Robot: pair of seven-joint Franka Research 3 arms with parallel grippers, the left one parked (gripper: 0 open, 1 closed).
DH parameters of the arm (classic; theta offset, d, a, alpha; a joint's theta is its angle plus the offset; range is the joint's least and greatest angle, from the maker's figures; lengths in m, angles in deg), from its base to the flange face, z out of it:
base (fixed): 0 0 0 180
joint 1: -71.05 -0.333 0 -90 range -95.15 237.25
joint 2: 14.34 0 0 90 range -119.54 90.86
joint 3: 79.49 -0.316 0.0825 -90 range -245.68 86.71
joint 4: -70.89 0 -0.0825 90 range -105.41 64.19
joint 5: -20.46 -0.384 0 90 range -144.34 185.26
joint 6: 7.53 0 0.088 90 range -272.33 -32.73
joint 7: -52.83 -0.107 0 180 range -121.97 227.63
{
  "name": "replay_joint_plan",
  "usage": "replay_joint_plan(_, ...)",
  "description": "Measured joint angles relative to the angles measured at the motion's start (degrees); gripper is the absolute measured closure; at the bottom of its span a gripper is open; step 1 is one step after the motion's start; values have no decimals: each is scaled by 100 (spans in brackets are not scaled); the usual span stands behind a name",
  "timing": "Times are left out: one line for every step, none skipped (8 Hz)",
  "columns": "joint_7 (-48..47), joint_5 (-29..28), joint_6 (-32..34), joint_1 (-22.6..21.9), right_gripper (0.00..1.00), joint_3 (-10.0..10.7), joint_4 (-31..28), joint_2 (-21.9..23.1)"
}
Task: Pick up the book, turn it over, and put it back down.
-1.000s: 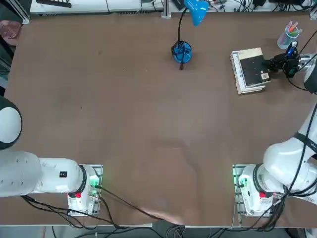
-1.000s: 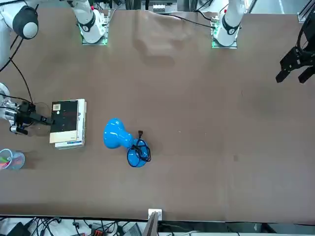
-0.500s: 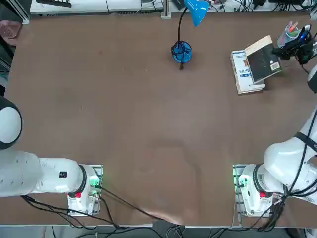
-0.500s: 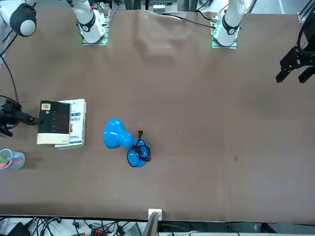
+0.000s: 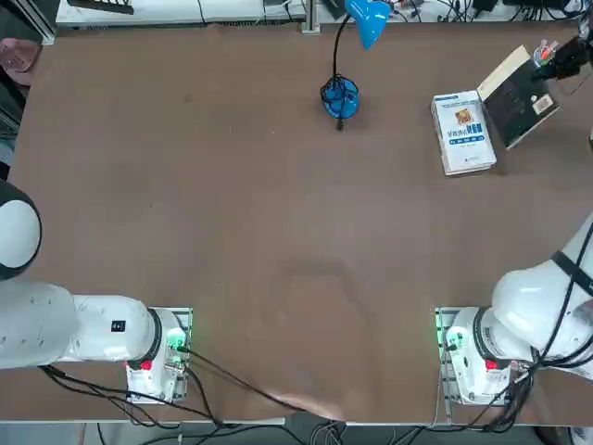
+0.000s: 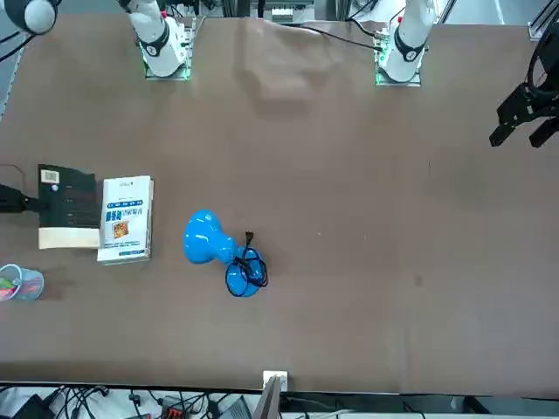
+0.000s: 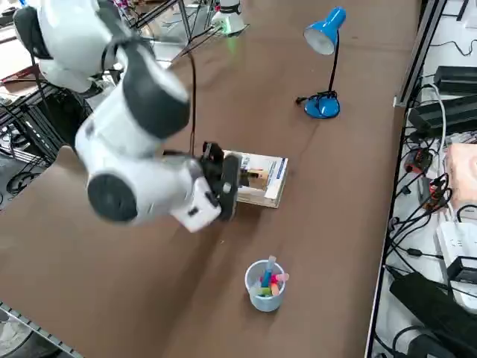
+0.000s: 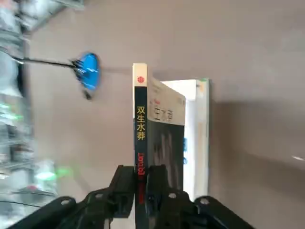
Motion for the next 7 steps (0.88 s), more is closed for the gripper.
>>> replay_joint_plan(-56, 935, -339, -433, 89, -29, 10, 362)
replay_joint_plan(-217, 1948, -627, -940, 89, -59, 9, 690)
replay_joint_plan(-552, 2902, -763, -1496, 89, -68, 1, 959)
replay_joint_plan(-947, 3675, -807, -2009, 89, -74, -77, 1171)
replay_joint_plan(-1354, 4383, -908, -2476, 89, -79, -305, 1353)
replay_joint_plan(-1867, 5076, -1101, -2910, 89, -86, -687, 1516)
replay_joint_plan(-2608, 5755, -1341, -3383, 89, -90, -1179, 1662)
